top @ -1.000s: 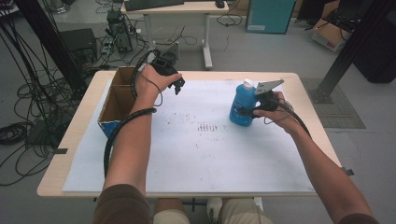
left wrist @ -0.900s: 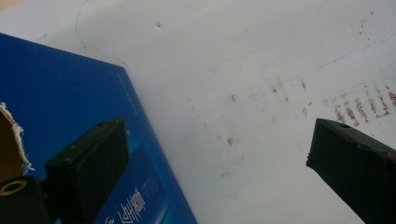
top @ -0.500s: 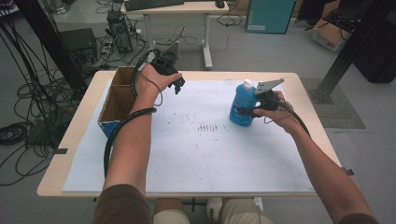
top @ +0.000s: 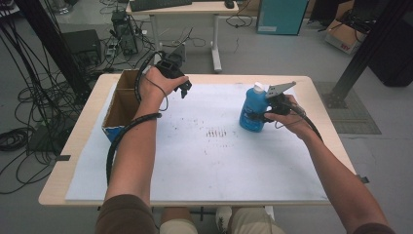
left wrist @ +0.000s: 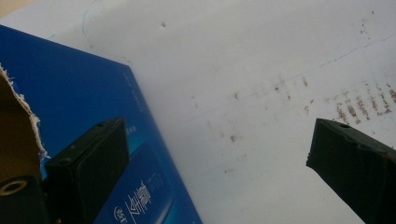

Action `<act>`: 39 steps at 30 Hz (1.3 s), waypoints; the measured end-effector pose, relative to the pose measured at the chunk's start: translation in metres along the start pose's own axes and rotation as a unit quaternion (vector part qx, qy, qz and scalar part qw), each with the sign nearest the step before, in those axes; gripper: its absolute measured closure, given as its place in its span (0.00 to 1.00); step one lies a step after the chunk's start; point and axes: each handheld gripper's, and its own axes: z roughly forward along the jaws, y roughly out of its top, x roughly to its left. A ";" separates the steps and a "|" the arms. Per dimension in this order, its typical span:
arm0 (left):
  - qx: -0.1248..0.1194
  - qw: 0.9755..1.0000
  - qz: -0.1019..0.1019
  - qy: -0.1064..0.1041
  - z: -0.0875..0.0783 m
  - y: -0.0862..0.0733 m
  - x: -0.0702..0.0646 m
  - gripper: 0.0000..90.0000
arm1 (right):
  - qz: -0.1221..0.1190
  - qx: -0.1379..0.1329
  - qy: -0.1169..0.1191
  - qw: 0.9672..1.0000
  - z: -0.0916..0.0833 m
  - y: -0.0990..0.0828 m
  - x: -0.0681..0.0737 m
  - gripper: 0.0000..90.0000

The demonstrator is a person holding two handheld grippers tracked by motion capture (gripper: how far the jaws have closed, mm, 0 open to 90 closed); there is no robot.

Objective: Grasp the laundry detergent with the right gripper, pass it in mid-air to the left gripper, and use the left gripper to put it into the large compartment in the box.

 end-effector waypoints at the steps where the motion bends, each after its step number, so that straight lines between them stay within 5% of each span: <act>1: 0.000 1.000 0.000 -0.001 0.000 0.000 0.000 0.06 | 0.000 0.000 0.000 1.000 0.000 0.000 0.000 0.46; 39: -0.010 1.000 -0.002 0.010 -0.017 -0.005 -0.001 0.06 | -0.002 -0.006 0.006 1.000 0.000 -0.001 -0.002 0.48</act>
